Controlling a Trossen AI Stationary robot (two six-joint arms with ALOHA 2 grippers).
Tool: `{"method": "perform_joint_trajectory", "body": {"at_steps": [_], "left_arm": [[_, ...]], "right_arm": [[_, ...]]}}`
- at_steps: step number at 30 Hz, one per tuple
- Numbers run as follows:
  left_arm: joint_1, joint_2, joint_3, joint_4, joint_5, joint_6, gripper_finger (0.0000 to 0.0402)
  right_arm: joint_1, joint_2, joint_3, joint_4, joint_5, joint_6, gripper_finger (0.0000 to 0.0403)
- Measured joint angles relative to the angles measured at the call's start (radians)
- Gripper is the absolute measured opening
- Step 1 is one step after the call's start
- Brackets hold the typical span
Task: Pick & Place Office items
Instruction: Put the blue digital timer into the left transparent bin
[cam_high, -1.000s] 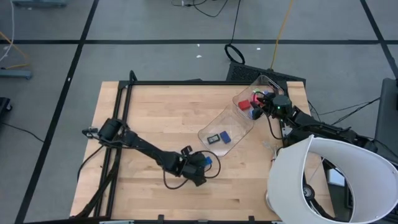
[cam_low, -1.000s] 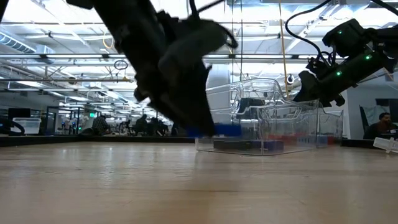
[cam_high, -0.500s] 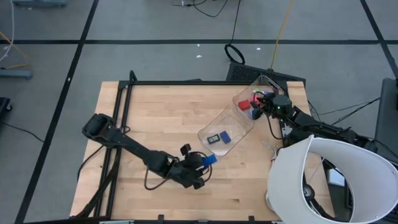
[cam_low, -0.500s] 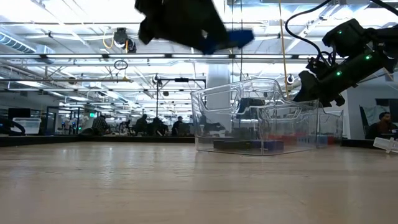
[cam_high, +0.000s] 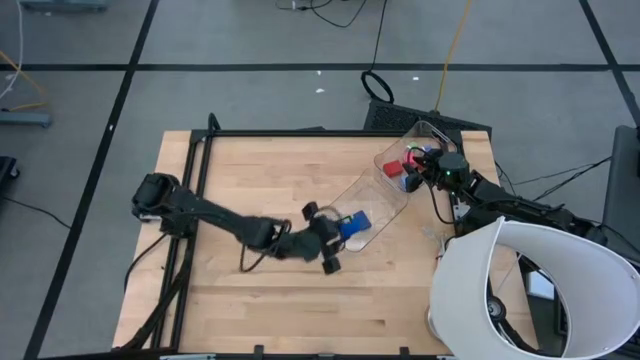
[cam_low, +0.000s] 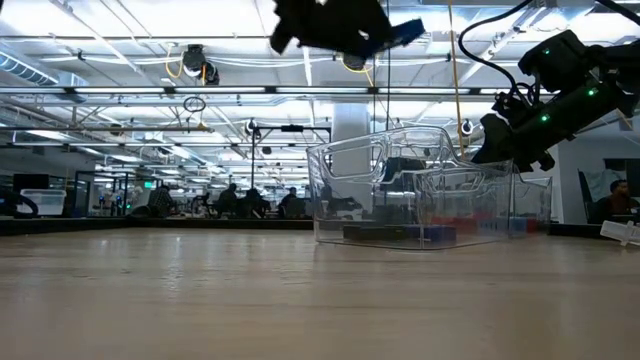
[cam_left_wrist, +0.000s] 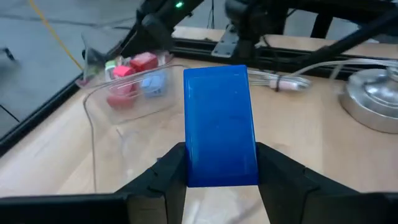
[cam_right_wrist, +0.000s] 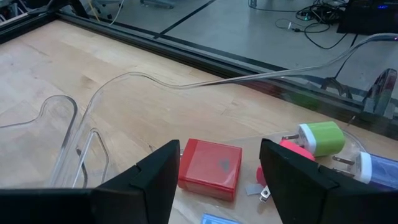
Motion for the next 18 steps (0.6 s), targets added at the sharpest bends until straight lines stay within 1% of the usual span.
{"method": "perform_joint_trajectory", "body": {"at_steps": [4, 7, 10, 14, 18], "left_arm": [[0.086, 0.008, 0.0, -0.001, 0.121, -0.024, 0.0156], [0.133, 0.017, 0.0, -0.017, 0.173, -0.024, 0.0156], [0.163, 0.032, 0.001, -0.027, 0.196, -0.032, 0.0157], [0.187, 0.067, 0.0, -0.042, 0.224, -0.053, 0.017], [0.198, 0.095, 0.001, -0.038, 0.239, -0.066, 0.0158]], "right_arm": [[0.0, 0.0, 0.0, 0.0, 0.0, 0.0, 0.0212], [0.0, 0.0, 0.0, 0.0, 0.0, 0.0, 0.0212], [0.0, 0.0, 0.0, 0.001, 0.0, -0.005, 0.0212], [0.0, 0.0, 0.0, 0.0, 0.0, -0.007, 0.0212], [0.0, 0.002, 0.0, 0.0, 0.0, -0.008, 0.0212]]}}
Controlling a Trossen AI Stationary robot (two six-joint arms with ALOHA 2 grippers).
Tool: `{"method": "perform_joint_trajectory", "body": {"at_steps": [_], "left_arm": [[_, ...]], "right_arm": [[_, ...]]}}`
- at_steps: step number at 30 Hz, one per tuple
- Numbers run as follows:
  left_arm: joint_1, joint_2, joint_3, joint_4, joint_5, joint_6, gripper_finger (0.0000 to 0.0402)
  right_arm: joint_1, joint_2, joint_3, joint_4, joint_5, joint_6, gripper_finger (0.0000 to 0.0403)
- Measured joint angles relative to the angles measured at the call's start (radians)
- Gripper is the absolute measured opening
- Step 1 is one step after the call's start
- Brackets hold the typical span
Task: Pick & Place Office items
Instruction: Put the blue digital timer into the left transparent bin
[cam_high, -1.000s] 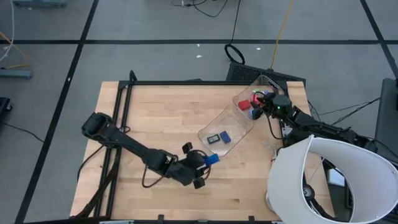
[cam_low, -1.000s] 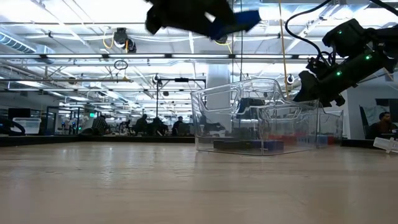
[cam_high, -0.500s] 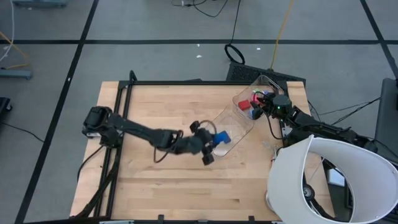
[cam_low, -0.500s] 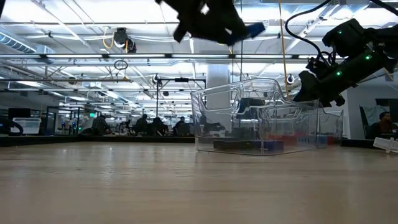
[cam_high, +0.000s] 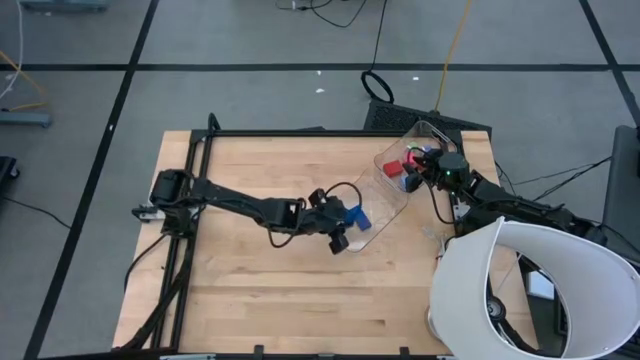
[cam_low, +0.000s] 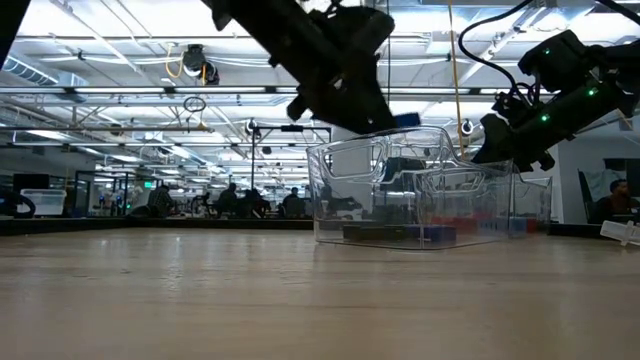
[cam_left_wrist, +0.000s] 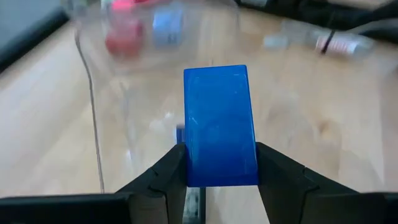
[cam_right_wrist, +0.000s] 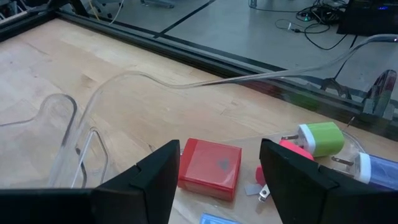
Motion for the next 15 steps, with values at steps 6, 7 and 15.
{"method": "perform_joint_trajectory", "body": {"at_steps": [6, 7, 15], "left_arm": [[0.001, 0.043, -0.002, 0.025, 0.016, -0.019, 0.0158], [0.001, 0.049, -0.001, 0.029, 0.016, -0.023, 0.0163], [0.001, 0.063, -0.001, 0.018, 0.023, -0.039, 0.0158]], "right_arm": [[0.0, 0.01, 0.001, 0.004, 0.0, 0.003, 0.0212], [0.0, 0.01, 0.001, -0.002, 0.0, 0.003, 0.0212], [0.0, 0.011, 0.001, 0.002, 0.0, 0.004, 0.0212]]}}
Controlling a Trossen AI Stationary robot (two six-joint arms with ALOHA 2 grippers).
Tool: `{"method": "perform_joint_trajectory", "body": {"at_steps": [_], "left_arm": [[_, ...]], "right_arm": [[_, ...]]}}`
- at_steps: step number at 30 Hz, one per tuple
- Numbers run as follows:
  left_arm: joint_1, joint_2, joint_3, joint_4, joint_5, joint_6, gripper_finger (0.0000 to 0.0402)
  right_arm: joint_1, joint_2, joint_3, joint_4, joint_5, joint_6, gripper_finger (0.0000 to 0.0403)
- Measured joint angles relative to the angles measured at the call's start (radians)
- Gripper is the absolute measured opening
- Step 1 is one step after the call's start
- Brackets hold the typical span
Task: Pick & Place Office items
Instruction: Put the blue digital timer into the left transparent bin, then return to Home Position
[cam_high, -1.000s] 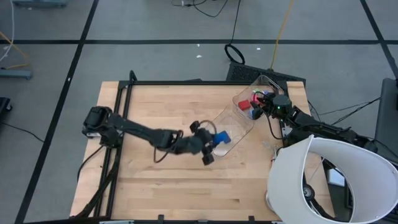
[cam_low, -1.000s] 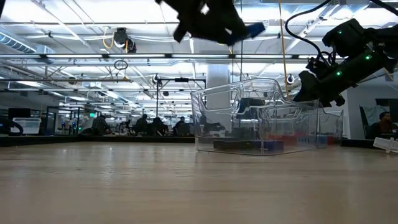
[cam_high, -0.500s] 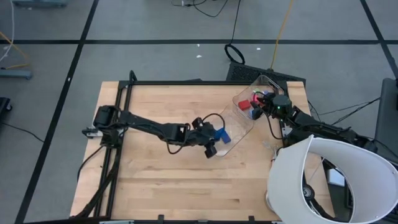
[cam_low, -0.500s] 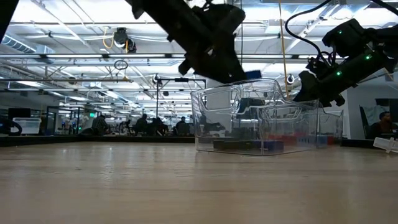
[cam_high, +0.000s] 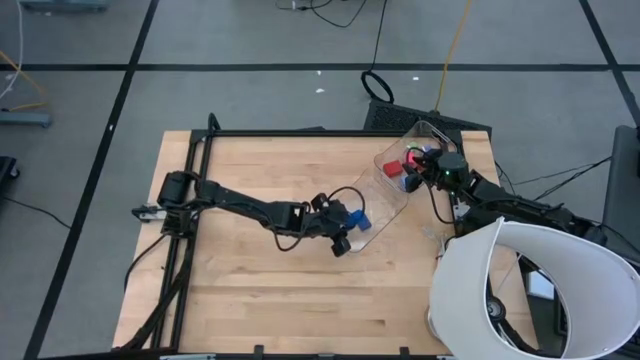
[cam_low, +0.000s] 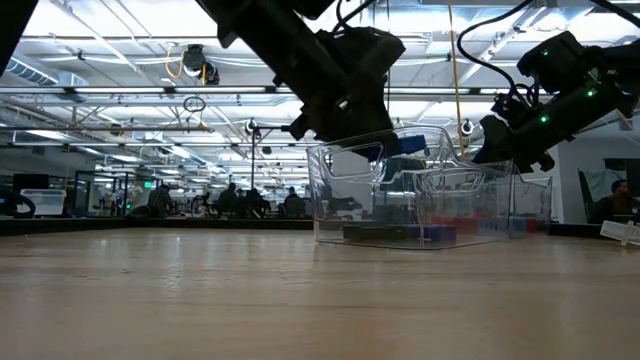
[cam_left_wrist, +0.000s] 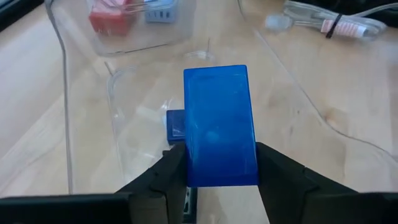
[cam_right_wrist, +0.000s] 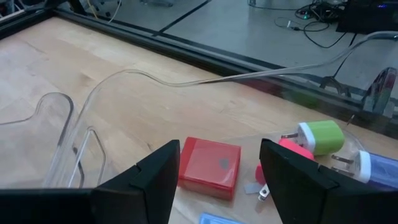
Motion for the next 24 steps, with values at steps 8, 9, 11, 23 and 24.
{"method": "perform_joint_trajectory", "body": {"at_steps": [8, 9, 11, 23, 24], "left_arm": [[0.003, 0.0, 0.0, 0.002, 0.004, -0.005, 0.017], [0.003, 0.0, 0.0, 0.002, 0.005, -0.005, 0.0177], [0.003, 0.0, 0.0, -0.002, 0.005, -0.005, 0.0186], [0.002, 0.0, 0.0, 0.003, 0.005, -0.003, 0.0138], [0.002, 0.0, 0.0, 0.001, 0.006, 0.003, 0.0134]], "right_arm": [[0.0, 0.0, 0.0, 0.0, 0.0, 0.0, 0.0212], [0.0, 0.0, 0.0, -0.001, 0.0, 0.0, 0.0212], [0.0, 0.0, 0.0, 0.0, 0.0, 0.0, 0.0212], [0.0, 0.0, 0.0, -0.001, 0.0, 0.0, 0.0212], [0.0, 0.0, 0.0, -0.001, 0.0, 0.0, 0.0212]]}}
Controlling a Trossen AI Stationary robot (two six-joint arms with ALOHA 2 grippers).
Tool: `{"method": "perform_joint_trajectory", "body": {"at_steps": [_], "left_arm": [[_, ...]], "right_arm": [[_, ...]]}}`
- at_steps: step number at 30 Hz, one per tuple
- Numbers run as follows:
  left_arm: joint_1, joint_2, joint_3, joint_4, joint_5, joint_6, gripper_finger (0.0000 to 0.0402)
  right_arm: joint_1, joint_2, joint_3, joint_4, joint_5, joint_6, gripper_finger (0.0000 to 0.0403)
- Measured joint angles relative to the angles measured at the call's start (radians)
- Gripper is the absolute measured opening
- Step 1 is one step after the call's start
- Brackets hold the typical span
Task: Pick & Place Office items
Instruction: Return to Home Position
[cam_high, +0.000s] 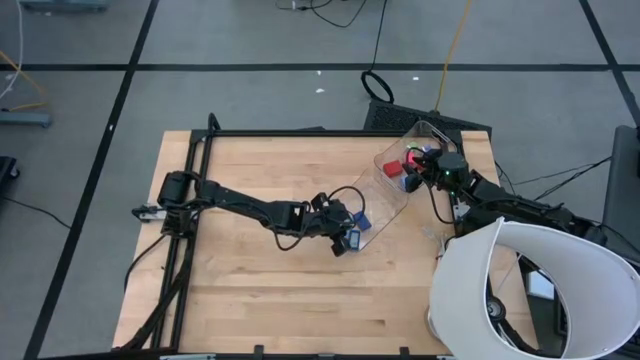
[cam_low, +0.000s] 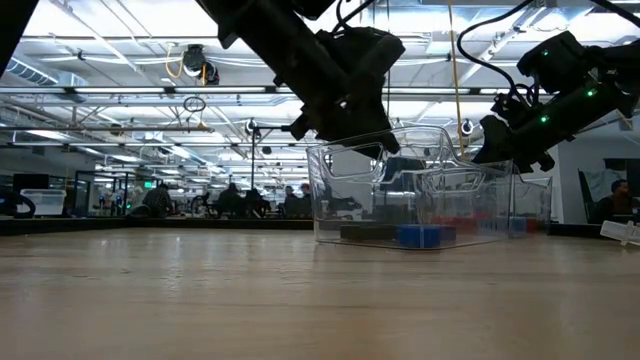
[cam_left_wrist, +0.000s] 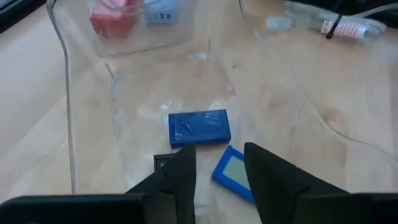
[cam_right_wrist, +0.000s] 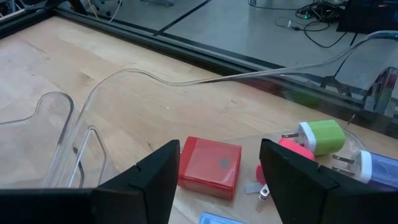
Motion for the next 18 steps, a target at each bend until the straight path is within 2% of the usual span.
{"method": "perform_joint_trajectory", "body": {"at_steps": [4, 13, 18], "left_arm": [[0.0, -0.002, 0.0, -0.036, 0.052, -0.015, 0.0125], [0.0, -0.087, 0.0, -0.038, 0.345, -0.06, 0.0122], [0.0, -0.179, 0.0, -0.115, 0.501, -0.034, 0.0122]], "right_arm": [[0.0, 0.0, 0.0, 0.0, 0.0, 0.0, 0.0212], [0.0, 0.0, 0.0, 0.0, 0.0, -0.003, 0.0212], [0.0, 0.0, -0.001, -0.001, 0.0, 0.0, 0.0212]]}}
